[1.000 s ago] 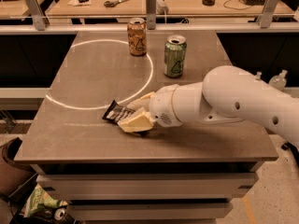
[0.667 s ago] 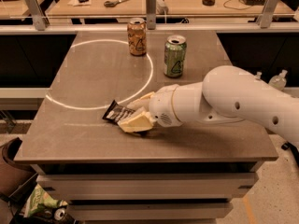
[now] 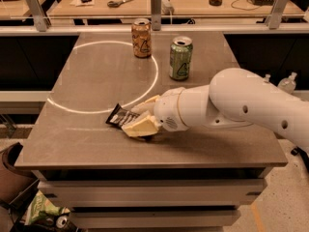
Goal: Pick rxbar chocolate
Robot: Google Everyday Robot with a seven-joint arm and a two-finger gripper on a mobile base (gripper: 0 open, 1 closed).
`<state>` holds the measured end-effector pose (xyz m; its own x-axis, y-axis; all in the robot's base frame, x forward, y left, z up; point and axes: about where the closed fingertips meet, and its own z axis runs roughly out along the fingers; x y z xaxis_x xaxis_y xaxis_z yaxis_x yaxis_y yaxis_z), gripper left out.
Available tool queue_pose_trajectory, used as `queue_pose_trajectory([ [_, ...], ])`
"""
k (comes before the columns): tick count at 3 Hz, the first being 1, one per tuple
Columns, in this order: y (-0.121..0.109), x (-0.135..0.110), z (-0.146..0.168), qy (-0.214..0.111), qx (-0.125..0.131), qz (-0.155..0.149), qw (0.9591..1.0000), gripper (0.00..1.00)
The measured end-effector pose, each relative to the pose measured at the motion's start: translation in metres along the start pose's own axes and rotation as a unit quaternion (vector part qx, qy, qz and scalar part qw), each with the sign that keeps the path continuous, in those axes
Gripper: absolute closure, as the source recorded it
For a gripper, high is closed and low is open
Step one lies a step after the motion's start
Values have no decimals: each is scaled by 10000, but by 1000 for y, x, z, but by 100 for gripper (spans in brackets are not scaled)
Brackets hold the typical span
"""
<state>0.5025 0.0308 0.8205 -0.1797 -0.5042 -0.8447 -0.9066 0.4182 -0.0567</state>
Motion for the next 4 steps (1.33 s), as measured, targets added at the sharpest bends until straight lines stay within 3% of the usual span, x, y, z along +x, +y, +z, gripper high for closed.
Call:
queue_pose_trajectory([
  [3, 0, -1, 0, -1, -1, -4, 10000, 100],
  [4, 1, 1, 0, 24, 104, 14, 9999, 100],
])
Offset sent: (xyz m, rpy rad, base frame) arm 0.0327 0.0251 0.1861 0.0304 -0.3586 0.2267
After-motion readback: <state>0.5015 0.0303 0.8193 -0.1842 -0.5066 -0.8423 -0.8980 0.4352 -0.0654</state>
